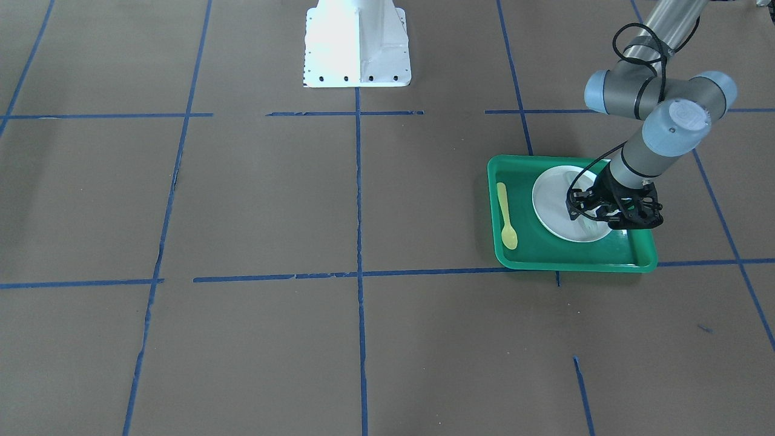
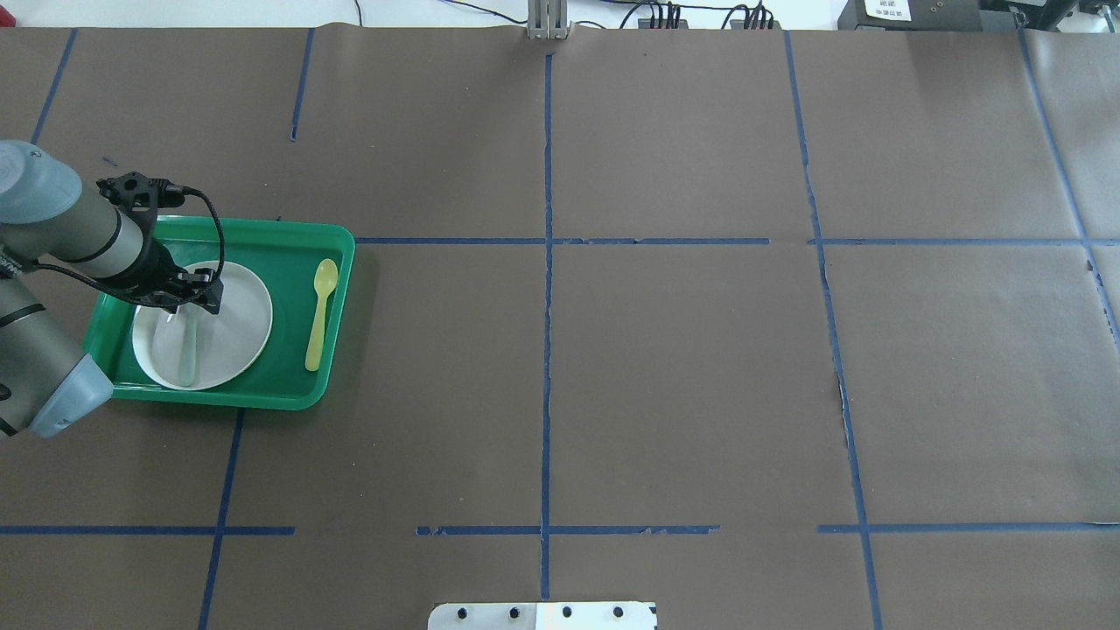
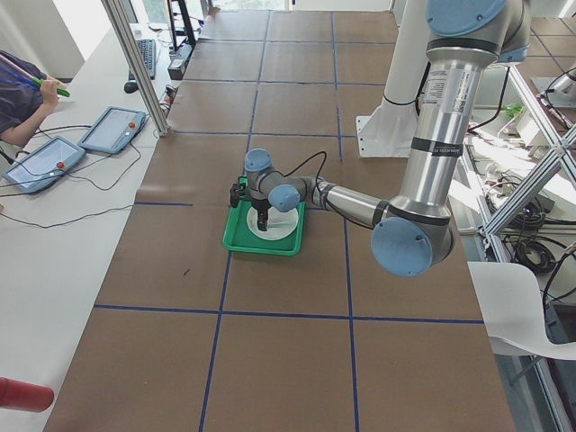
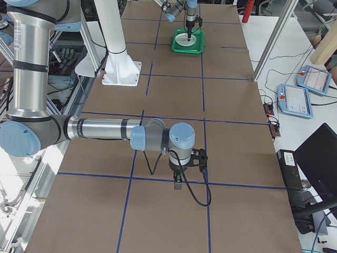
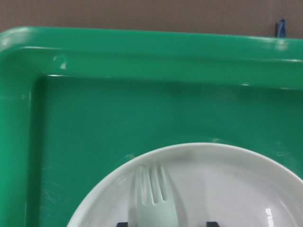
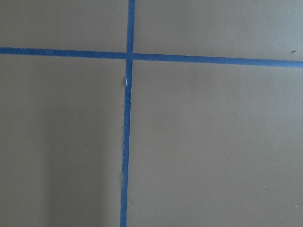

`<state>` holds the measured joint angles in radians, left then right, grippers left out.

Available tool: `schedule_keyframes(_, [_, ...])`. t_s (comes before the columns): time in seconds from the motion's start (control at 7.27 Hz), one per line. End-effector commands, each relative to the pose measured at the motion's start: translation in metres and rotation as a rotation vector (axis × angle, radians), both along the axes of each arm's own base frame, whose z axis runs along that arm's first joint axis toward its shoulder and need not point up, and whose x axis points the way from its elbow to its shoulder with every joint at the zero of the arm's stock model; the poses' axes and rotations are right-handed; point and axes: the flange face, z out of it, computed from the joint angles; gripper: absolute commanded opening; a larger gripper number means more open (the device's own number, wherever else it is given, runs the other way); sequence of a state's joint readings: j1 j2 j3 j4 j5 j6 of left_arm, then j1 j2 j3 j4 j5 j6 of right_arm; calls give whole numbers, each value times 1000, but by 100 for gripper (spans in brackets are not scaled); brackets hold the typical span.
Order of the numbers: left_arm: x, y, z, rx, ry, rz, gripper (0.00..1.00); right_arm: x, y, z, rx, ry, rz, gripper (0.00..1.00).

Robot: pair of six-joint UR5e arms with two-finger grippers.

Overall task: Place fork
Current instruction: 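Lower the left gripper and close it on the white fork handle, then carry the fork off the plate and set it on the tray beside the plate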

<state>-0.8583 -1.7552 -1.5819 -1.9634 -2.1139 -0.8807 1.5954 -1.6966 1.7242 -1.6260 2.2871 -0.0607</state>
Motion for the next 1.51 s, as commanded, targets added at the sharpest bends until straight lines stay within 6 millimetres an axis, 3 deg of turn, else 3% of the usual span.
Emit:
schedule_keyframes(0.0, [-1,1,1,-1,-1,-1,37,0,0,0,0,0,-1,100])
schedule_keyframes(0.28, [-2,2,1,0,0,-1,6,0,0,0,-1,0,1,100])
schedule_keyframes(0.41, [-3,2,-1,4,2,0,0,0,0,0,0,0,-1,100])
schedule_keyframes(0.69, [-16,5,-34,47,42,-2,0,0,0,0,-1,0,1,100])
schedule_keyframes(0.83, [-29,17,-35,60,47,3,0,0,0,0,-1,0,1,100])
schedule_keyframes(1.1, [-37,12,-27,93,41,23,0,0,0,0,-1,0,1,100])
schedule_keyframes(1.38, [-63,-5,-6,129,9,34,0,0,0,0,0,0,-1,100])
